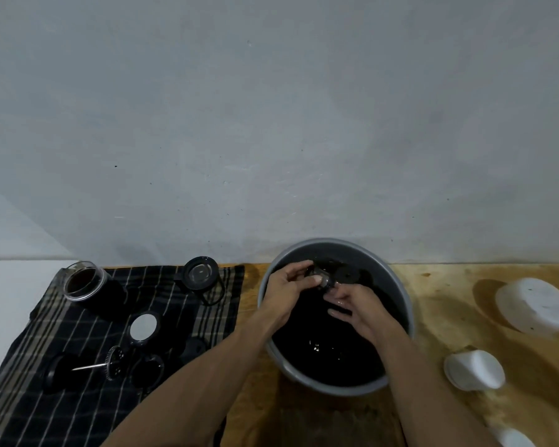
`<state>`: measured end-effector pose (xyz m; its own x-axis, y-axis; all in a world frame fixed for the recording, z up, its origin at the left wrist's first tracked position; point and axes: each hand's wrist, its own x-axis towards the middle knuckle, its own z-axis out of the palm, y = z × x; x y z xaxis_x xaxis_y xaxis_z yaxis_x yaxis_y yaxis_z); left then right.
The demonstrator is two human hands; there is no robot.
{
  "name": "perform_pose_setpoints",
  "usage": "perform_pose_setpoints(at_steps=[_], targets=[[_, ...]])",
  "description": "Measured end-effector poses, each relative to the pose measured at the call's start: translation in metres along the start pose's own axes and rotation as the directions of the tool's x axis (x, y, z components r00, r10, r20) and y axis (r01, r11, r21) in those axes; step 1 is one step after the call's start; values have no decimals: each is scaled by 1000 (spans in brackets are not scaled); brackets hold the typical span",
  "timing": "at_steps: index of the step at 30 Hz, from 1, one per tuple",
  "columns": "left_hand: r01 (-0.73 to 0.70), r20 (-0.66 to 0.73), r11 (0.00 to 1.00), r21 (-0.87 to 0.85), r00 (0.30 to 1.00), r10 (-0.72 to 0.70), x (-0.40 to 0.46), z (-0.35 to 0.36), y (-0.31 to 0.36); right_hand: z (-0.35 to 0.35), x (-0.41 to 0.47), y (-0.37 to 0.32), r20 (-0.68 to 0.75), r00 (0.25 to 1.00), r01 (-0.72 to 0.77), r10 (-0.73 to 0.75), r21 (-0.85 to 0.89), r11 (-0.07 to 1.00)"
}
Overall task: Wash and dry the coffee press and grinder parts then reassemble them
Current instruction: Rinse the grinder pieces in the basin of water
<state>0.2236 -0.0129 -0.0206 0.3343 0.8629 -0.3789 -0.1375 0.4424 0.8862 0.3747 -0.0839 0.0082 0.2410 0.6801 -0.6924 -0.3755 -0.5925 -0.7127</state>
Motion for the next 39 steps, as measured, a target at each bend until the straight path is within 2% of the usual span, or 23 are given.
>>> perform_pose_setpoints(at_steps=[2,4,5,7,9,11,13,16,18,20,24,30,32,34,36,38,39], targets=[[-70,-2,997,41,998,70,-2,3,3,-4,2,4,-11,1000,-15,16,53,998],[-102,-29,993,52,994,103,-2,6,7,-6,3,10,-56,998,-6,5,-24,1000],[-74,-48,996,54,996,77,-2,8,8,-7,3,13,-94,996,2,-9,-78,997],[107,-133,991,80,986,-96,-1,10,8,-10,7,19,-205,978,8,-48,-192,981],[373,-187,928,28,913,-361,1,7,4,-14,10,24,-343,937,-30,-66,-268,963],[542,-193,837,-78,815,-546,-1,1,0,-18,10,24,-417,909,-85,-18,-228,970],[600,-209,790,-130,762,-613,0,-3,-6,-20,8,22,-392,916,-122,82,-80,989],[592,-221,790,-158,758,-613,4,-3,-13,-14,1,14,-181,960,-177,214,198,964],[577,-190,801,-162,778,-599,6,0,-13,-3,-9,2,-23,988,-143,150,188,972],[546,-151,826,-138,813,-563,6,3,-10,12,-16,-12,57,996,-74,70,65,995],[505,-61,851,-143,854,-517,8,2,-11,24,-15,-28,-34,999,6,-17,-297,955],[448,-111,864,-231,870,-481,9,-3,4,-4,-6,-8,-261,964,-165,42,-468,868],[453,-93,859,-238,870,-485,8,-1,5,-9,-3,4,-271,960,-179,71,-399,899],[452,-94,860,-238,870,-483,9,1,2,-9,-3,9,-203,966,-181,158,-101,978],[449,-103,865,-224,872,-479,9,3,-1,-3,-10,3,-43,986,-154,164,173,973],[453,-76,864,-219,875,-478,9,7,-3,3,-15,-8,85,994,-94,75,252,963],[452,-58,866,-216,879,-473,9,8,-2,6,-15,-15,104,994,-49,27,219,974]])
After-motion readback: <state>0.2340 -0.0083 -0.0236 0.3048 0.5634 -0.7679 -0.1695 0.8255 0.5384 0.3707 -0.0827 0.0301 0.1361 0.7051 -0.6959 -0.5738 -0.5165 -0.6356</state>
